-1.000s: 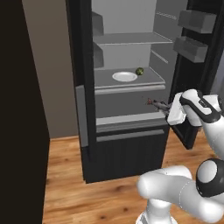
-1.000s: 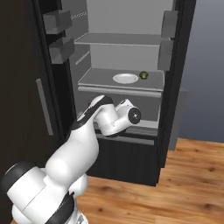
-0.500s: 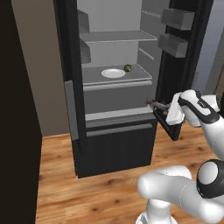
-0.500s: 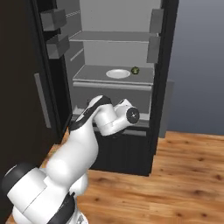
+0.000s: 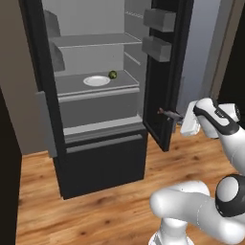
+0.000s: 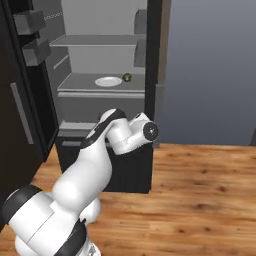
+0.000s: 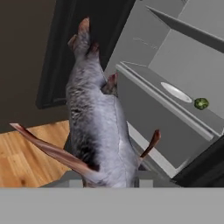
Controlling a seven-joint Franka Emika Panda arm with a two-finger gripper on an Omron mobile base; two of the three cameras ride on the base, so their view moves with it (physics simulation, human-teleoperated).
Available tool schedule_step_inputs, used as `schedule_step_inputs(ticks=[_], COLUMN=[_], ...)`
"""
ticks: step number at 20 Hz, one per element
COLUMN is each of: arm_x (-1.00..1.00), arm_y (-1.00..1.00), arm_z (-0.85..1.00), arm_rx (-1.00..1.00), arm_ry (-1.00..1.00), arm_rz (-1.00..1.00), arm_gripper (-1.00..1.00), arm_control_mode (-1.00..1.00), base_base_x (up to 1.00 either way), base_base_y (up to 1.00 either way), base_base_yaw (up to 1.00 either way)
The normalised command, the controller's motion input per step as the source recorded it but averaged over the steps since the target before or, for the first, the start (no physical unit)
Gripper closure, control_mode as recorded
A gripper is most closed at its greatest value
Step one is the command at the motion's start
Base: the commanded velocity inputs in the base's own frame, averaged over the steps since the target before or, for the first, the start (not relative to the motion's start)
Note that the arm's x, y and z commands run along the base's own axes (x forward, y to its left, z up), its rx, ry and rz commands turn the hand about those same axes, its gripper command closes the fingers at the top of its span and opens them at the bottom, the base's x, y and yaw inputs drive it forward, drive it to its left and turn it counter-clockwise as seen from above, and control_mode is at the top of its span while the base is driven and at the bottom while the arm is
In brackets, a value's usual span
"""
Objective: Retrieve the fish from the fridge and place it on the cutting board.
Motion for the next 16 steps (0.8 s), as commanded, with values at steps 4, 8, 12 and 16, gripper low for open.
schedule_step_inputs(ticks=[4, 8, 12, 16], arm_x=[0.0, 0.0, 0.0, 0.0], arm_y=[0.0, 0.0, 0.0, 0.0], arm_z=[0.0, 0.0, 0.0, 0.0], arm_rx=[0.0, 0.0, 0.0, 0.0], arm_ry=[0.0, 0.0, 0.0, 0.0], arm_rz=[0.0, 0.0, 0.0, 0.0], arm_gripper=[1.0, 1.0, 1.0, 1.0], arm_control_mode=[1.0, 1.0, 1.0, 1.0], base_base_x=[-0.17, -0.12, -0.11, -0.11], base_base_y=[-0.46, -0.41, -0.37, -0.35], base_base_yaw=[-0.27, -0.27, -0.27, -0.28])
